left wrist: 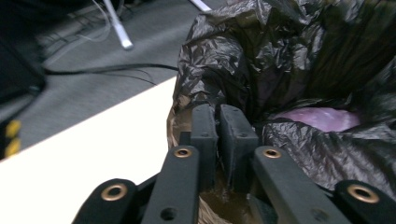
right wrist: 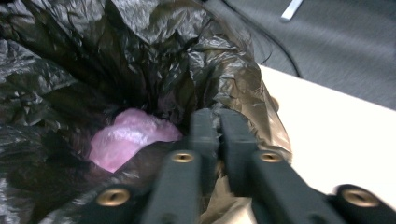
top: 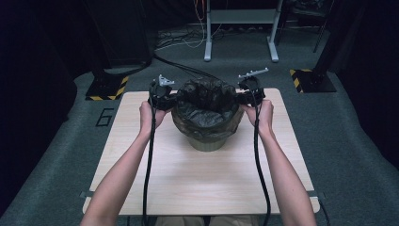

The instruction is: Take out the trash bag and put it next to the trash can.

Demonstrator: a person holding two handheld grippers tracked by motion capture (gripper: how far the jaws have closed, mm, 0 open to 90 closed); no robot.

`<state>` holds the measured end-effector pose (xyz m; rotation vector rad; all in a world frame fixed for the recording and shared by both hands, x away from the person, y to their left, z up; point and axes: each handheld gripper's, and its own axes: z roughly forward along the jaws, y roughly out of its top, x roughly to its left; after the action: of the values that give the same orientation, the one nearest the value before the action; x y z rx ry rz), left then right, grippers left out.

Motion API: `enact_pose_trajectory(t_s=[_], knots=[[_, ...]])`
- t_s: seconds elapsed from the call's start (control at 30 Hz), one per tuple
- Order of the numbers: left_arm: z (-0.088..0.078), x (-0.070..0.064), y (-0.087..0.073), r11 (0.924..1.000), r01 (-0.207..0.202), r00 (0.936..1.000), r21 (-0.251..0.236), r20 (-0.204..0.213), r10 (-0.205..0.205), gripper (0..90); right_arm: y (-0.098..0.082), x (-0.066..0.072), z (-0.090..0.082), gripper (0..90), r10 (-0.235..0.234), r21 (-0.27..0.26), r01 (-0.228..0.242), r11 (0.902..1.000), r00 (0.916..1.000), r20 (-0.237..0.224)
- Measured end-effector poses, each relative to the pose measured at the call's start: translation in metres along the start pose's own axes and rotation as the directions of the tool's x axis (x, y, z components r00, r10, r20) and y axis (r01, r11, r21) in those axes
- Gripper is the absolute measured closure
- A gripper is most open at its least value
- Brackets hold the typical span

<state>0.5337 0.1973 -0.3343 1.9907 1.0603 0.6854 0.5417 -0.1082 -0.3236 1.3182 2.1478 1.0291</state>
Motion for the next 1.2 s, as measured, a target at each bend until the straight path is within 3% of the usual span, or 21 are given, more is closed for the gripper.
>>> enact_pose_trajectory(t_s=[0.1, 0.2, 0.23, 0.3, 0.47, 0.57, 0.7, 0.73, 0.77, 0.83, 0.9, 0.97, 1.0, 1.03, 1.07, 1.1, 1.13, 1.2], knots=[[0.0, -0.005, 0.002, 0.9995, -0.028, 0.9994, -0.016, -0.02, 0.028, 88.2, 0.001, 0.003, -0.002, 88.9, -0.015, -0.012, 0.015, 0.9998, 0.9999, 0.005], [0.0, -0.006, 0.006, 0.9995, -0.03, 0.9996, -0.013, 0.0, 0.03, 90.0, 0.003, 0.006, -0.001, 89.8, -0.029, -0.008, 0.029, 0.9996, 0.9996, 0.0], [-0.001, -0.006, 0.009, 0.9996, -0.022, 0.9997, -0.02, 0.013, 0.023, 90.0, 0.006, 0.007, -0.004, 89.9, 0.003, -0.023, -0.003, 0.9997, 0.9993, -0.036], [-0.006, -0.008, 0.016, 0.9993, -0.021, 0.9994, -0.031, 0.028, 0.022, 90.0, 0.009, 0.008, -0.006, 89.9, 0.004, -0.033, -0.006, 0.9994, 0.9989, -0.047], [-0.015, -0.016, 0.036, 0.9979, -0.023, 0.9969, -0.061, 0.074, 0.027, 89.9, 0.028, 0.025, -0.02, 89.9, -0.019, -0.084, 0.008, 0.9965, 0.9919, -0.126], [-0.014, -0.025, 0.043, 0.9978, -0.027, 0.9935, -0.06, 0.109, 0.033, 89.9, 0.035, 0.036, -0.02, 89.9, -0.029, -0.08, 0.016, 0.9966, 0.9862, -0.163], [0.0, -0.035, 0.042, 0.999, -0.044, 0.9895, -0.006, 0.137, 0.045, 89.7, 0.035, 0.044, -0.012, 89.9, -0.037, -0.059, 0.027, 0.9979, 0.9824, -0.183], [0.011, -0.038, 0.037, 0.998, -0.045, 0.9882, 0.045, 0.148, 0.038, 89.4, 0.032, 0.046, -0.002, 89.9, -0.033, -0.022, 0.029, 0.9993, 0.9817, -0.188], [0.011, -0.038, 0.037, 0.998, -0.045, 0.9882, 0.045, 0.148, 0.038, 89.1, 0.029, 0.047, 0.004, 89.9, -0.028, -0.003, 0.028, 0.9996, 0.9822, -0.186], [0.025, -0.041, 0.029, 0.9921, -0.058, 0.986, 0.111, 0.162, 0.039, 87.8, 0.023, 0.048, 0.016, 89.9, -0.025, 0.056, 0.036, 0.9978, 0.9835, -0.179], [0.028, -0.04, 0.026, 0.9897, -0.057, 0.9834, 0.131, 0.178, 0.033, 84.8, 0.017, 0.049, 0.026, 89.8, -0.033, 0.115, 0.052, 0.992, 0.9866, -0.16], [0.023, -0.035, 0.025, 0.9909, -0.048, 0.9798, 0.125, 0.199, 0.022, 76.8, 0.013, 0.047, 0.029, 89.2, -0.033, 0.136, 0.054, 0.9893, 0.987, -0.157], [0.023, -0.035, 0.025, 0.9909, -0.048, 0.9798, 0.125, 0.199, 0.022, 71.9, 0.013, 0.046, 0.026, 85.4, -0.035, 0.134, 0.057, 0.9894, 0.9866, -0.159], [0.013, -0.028, 0.028, 0.9951, -0.03, 0.9808, 0.094, 0.195, 0.011, 64.7, 0.014, 0.044, 0.022, 77.7, -0.031, 0.115, 0.05, 0.9921, 0.986, -0.164], [0.013, -0.028, 0.028, 0.9951, -0.03, 0.9808, 0.094, 0.195, 0.011, 59.4, 0.014, 0.044, 0.022, 77.7, -0.031, 0.115, 0.05, 0.9921, 0.986, -0.164], [0.004, -0.022, 0.029, 0.9978, -0.01, 0.9806, 0.065, 0.196, -0.003, 52.5, 0.018, 0.041, 0.009, 67.0, -0.027, 0.091, 0.044, 0.9948, 0.9827, -0.183], [-0.001, -0.018, 0.03, 0.9986, 0.002, 0.9817, 0.052, 0.19, -0.011, 52.5, 0.018, 0.041, 0.009, 67.0, -0.027, 0.091, 0.044, 0.9948, 0.9827, -0.183], [-0.017, -0.005, 0.033, 0.9993, 0.03, 0.982, 0.023, 0.186, -0.034, 42.7, 0.022, 0.037, -0.007, 58.8, -0.038, 0.069, 0.052, 0.9963, 0.9804, -0.194]])
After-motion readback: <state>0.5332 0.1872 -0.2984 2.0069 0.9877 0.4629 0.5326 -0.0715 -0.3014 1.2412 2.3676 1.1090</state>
